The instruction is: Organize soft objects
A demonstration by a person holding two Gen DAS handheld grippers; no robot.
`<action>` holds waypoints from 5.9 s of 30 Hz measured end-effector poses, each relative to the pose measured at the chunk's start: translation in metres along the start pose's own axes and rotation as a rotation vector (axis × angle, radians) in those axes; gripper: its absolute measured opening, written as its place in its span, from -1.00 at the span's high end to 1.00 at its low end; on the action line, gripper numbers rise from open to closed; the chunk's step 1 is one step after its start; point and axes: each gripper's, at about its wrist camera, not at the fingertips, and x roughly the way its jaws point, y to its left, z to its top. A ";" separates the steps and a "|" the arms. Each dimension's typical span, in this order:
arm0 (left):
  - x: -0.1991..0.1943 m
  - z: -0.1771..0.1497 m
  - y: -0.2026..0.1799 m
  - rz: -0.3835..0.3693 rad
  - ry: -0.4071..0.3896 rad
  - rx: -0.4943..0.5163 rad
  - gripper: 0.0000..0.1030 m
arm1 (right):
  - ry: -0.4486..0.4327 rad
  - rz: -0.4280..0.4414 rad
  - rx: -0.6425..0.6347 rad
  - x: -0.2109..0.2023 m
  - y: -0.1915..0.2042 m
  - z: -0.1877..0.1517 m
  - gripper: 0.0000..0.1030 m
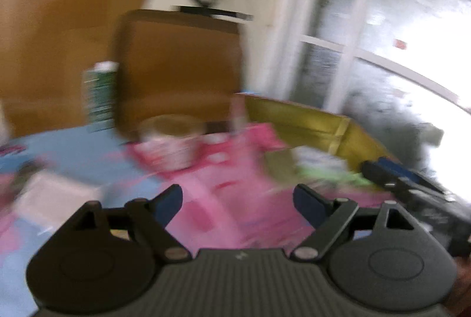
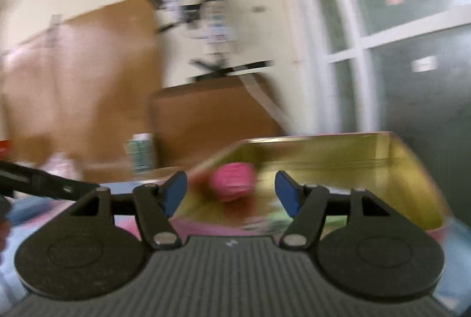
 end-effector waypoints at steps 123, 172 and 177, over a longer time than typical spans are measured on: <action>0.046 0.029 -0.080 0.020 0.006 0.080 -0.60 | -0.016 -0.187 0.096 -0.004 -0.022 0.014 -0.56; -0.017 -0.047 0.041 0.168 0.066 0.010 -0.85 | 0.183 -0.142 0.076 0.003 0.071 -0.004 -0.56; -0.008 -0.058 0.044 0.162 0.084 0.023 -0.88 | 0.195 -0.156 0.069 0.002 0.073 -0.006 -0.56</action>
